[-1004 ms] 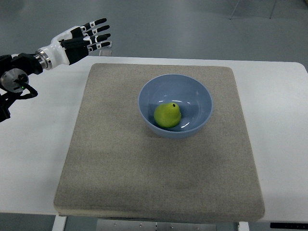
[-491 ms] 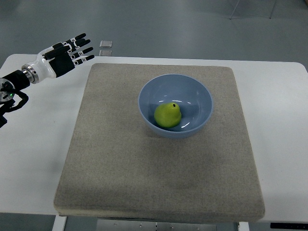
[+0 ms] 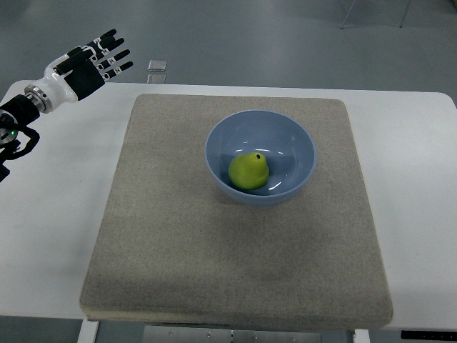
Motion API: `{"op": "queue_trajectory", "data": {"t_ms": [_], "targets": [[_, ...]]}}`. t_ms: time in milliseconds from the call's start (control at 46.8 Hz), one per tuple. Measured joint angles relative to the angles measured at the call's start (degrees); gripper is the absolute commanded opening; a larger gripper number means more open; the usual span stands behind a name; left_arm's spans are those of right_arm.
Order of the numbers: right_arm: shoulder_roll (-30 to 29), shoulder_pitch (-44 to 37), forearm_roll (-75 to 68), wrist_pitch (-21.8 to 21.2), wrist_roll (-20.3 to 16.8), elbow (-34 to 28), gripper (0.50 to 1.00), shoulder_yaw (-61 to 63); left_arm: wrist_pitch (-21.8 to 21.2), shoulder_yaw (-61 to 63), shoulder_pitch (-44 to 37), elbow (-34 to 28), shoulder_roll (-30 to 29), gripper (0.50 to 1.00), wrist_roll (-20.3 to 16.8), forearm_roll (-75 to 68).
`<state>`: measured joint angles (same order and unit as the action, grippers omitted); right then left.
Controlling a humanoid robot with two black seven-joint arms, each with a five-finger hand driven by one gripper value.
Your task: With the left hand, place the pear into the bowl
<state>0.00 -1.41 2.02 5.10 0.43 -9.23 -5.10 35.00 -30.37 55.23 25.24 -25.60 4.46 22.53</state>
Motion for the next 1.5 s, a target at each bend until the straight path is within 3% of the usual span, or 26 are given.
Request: {"op": "queue_trajectory", "data": {"t_ms": [1495], "targets": [[0.0, 0.4, -0.1, -0.1, -0.1, -0.1, 0.924, -0.1, 0.0, -0.8, -0.9, 0.0, 0.0, 0.994, 0.0, 0.1]]}}
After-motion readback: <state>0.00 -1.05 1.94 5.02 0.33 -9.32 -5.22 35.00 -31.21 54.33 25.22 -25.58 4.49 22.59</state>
